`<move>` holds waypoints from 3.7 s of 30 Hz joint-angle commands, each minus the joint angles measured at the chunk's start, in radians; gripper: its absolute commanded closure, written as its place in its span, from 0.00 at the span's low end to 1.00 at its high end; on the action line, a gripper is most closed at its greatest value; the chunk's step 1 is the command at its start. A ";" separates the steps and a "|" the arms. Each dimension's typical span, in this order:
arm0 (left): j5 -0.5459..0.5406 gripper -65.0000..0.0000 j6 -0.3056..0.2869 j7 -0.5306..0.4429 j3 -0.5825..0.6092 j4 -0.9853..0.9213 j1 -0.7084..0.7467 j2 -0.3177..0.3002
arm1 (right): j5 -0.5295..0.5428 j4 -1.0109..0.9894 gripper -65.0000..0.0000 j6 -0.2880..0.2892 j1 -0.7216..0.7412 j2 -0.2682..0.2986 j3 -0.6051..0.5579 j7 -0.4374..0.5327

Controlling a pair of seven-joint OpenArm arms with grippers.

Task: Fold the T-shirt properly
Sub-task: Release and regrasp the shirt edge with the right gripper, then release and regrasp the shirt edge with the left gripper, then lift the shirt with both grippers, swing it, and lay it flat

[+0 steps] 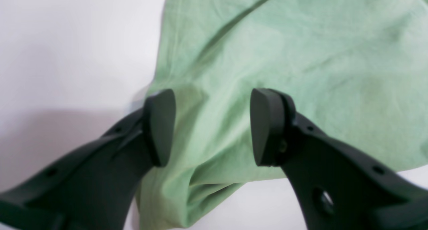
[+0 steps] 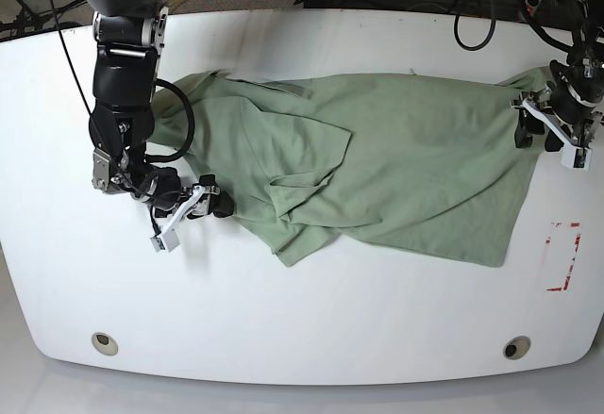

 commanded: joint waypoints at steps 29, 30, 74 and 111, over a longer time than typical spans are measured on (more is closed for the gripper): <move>0.044 0.10 0.138 -0.027 0.094 -0.460 -0.453 -0.018 | 0.007 0.015 1.00 0.003 0.027 -0.065 0.000 0.030; 0.077 0.10 0.136 -0.031 0.114 -0.512 -0.499 -0.016 | 0.007 0.015 1.00 0.003 0.027 -0.065 0.000 0.030; 0.163 1.00 -0.189 -0.154 0.374 -1.029 -0.801 0.145 | 0.010 0.016 1.00 0.003 0.027 -0.064 0.003 0.031; 0.169 1.00 -0.186 0.265 0.091 0.029 -0.800 0.108 | 0.009 0.311 1.00 0.004 0.437 0.150 -0.005 -0.085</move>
